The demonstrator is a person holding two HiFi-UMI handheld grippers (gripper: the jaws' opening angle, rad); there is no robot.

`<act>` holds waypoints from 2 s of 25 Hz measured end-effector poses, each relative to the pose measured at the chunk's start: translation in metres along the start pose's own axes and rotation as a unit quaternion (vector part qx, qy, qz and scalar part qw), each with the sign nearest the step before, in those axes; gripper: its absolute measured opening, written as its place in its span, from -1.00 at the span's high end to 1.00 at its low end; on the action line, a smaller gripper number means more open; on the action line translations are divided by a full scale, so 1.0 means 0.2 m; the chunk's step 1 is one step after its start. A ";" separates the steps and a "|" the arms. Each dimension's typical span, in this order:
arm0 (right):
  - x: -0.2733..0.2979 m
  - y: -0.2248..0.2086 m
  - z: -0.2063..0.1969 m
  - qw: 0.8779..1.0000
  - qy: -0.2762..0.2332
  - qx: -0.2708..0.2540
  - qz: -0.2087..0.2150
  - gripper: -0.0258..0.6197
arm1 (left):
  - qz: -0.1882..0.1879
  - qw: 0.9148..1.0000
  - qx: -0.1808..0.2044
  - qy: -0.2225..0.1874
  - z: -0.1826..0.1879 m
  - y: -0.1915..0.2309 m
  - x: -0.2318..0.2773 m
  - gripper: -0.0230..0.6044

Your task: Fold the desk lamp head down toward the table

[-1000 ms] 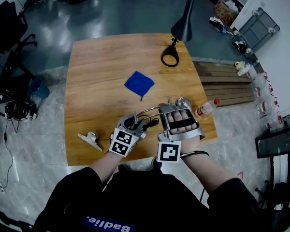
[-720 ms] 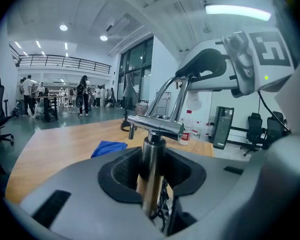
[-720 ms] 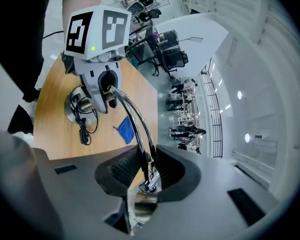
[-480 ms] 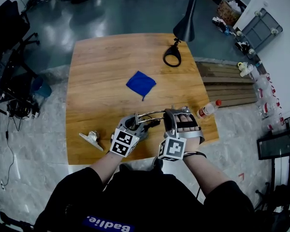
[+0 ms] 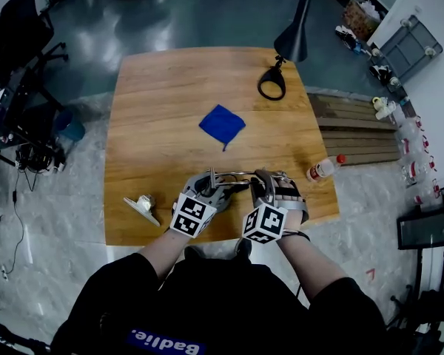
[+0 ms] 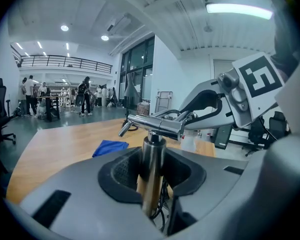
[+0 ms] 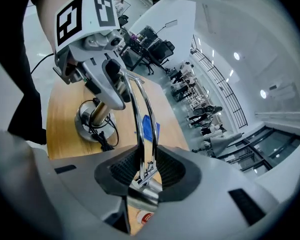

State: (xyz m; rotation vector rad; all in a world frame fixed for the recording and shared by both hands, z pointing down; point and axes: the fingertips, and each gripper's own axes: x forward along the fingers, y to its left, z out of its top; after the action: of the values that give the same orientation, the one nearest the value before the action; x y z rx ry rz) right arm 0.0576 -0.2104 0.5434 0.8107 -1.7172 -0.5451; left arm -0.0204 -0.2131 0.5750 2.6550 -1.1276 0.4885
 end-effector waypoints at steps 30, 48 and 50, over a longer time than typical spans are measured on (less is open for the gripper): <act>0.16 0.20 0.04 0.963 -0.129 0.180 0.152 0.61 | 0.034 0.999 -0.006 0.002 -0.01 0.03 0.04 0.54; 0.15 0.22 0.03 0.963 -0.134 0.163 0.165 0.58 | 0.046 0.997 0.007 0.059 -0.09 0.01 0.05 0.54; 0.14 0.22 0.03 0.965 -0.131 0.146 0.171 0.57 | 0.055 0.997 0.008 0.061 -0.10 0.01 0.04 0.53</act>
State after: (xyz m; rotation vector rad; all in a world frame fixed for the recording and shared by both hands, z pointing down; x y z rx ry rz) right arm 0.0368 -0.2031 0.5910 0.6426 -2.1633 -0.1676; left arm -0.0210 -0.2137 0.5957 2.5471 -1.2404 0.6729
